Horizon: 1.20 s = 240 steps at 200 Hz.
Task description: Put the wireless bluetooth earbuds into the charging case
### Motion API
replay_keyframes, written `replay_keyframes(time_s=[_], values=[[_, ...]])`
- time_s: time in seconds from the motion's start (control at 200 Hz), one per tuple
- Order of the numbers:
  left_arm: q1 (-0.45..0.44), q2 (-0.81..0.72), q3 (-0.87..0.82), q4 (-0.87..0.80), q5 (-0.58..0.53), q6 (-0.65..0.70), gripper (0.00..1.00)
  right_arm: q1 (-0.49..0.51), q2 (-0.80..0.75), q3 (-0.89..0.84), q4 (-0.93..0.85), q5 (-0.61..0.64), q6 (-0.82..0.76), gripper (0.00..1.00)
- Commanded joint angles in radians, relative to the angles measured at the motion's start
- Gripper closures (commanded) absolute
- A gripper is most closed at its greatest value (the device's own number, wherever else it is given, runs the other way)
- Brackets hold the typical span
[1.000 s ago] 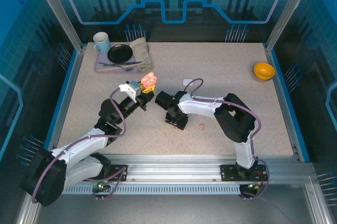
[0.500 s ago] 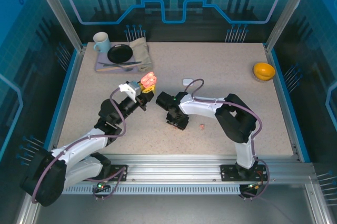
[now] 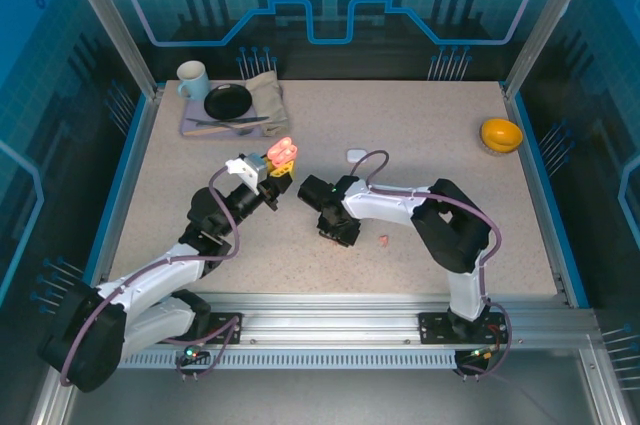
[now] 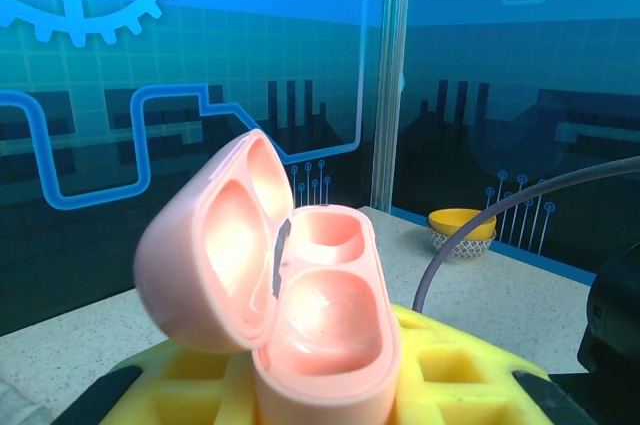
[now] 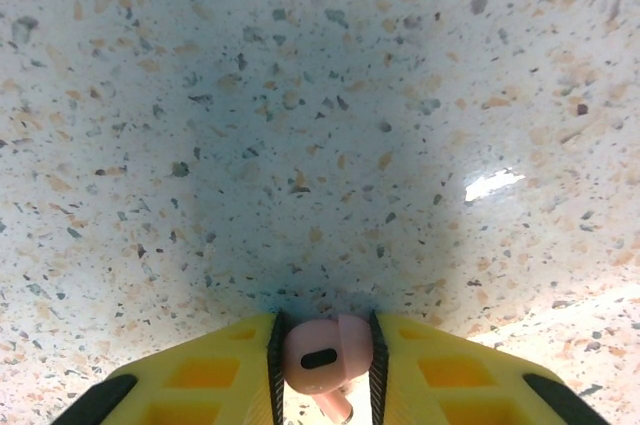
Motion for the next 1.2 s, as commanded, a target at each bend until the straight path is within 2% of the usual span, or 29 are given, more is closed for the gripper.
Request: replay_keyframes(time_s=[0.0, 0.09, 0.585, 0.94, 1.195], values=[[0.010, -0.021, 0.008, 0.008, 0.010, -0.016, 1.00, 0.014, 0.023, -0.031, 0.033, 0.011, -0.021, 0.71], [0.008, -0.021, 0.011, 0.008, 0.011, -0.016, 1.00, 0.014, 0.021, -0.024, 0.027, 0.018, -0.042, 0.65], [0.009, -0.018, 0.027, -0.004, 0.015, -0.014, 1.00, -0.011, 0.024, -0.049, 0.042, 0.021, -0.256, 0.66], [0.009, -0.017, 0.031, -0.013, 0.021, -0.014, 1.00, -0.024, 0.040, -0.041, 0.045, 0.018, -0.253, 0.66], [0.009, -0.013, 0.033, -0.015, 0.025, -0.015, 1.00, -0.026, 0.037, -0.011, 0.031, 0.028, -0.269, 0.71]])
